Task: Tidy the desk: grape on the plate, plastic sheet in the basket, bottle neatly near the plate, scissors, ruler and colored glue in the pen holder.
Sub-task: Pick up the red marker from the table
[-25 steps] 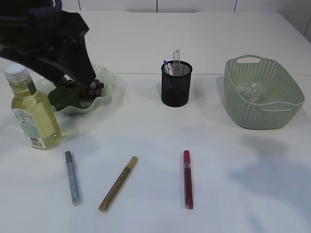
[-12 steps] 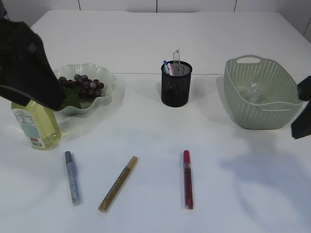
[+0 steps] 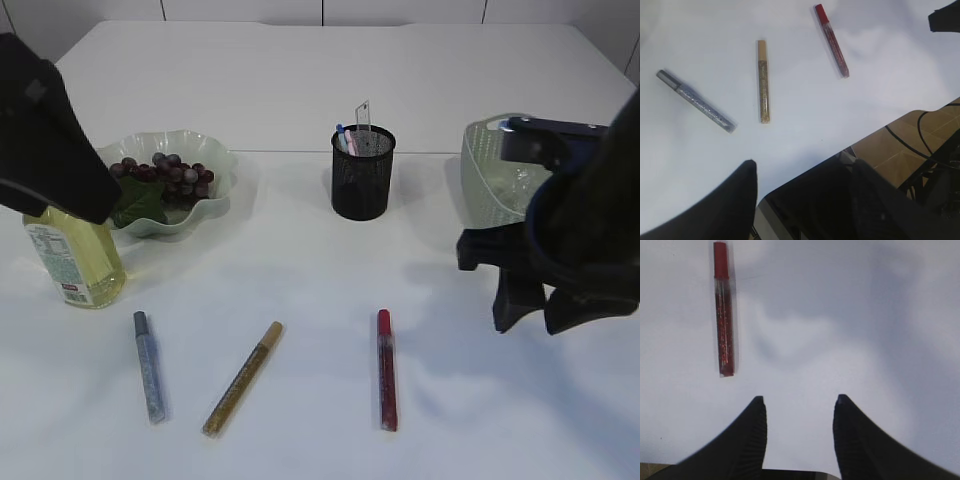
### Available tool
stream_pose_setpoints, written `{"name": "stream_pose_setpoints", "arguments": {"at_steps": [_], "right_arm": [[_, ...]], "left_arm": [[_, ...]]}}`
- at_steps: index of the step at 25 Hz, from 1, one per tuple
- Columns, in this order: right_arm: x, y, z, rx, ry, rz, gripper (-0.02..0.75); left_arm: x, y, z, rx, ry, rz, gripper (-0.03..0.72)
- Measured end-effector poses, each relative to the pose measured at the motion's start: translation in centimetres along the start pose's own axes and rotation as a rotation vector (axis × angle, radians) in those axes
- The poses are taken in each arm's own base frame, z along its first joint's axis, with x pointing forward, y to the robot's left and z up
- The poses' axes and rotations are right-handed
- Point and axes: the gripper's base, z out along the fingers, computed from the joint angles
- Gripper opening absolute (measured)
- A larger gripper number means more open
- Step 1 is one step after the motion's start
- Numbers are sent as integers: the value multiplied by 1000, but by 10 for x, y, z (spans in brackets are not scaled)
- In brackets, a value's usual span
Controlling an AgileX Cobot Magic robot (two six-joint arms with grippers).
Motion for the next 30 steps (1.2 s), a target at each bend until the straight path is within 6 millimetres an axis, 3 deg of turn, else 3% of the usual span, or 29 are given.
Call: {"name": "stream_pose_setpoints", "arguments": {"at_steps": [10, 16, 30], "right_arm": [[-39, 47, 45, 24, 91, 19, 358], [-55, 58, 69, 39, 124, 9, 358], [-45, 81, 121, 32, 238, -1, 358]], "left_arm": [[3, -1, -8, 2, -24, 6, 435], [4, -1, -8, 3, -26, 7, 435], [4, -1, -8, 4, -25, 6, 435]]}}
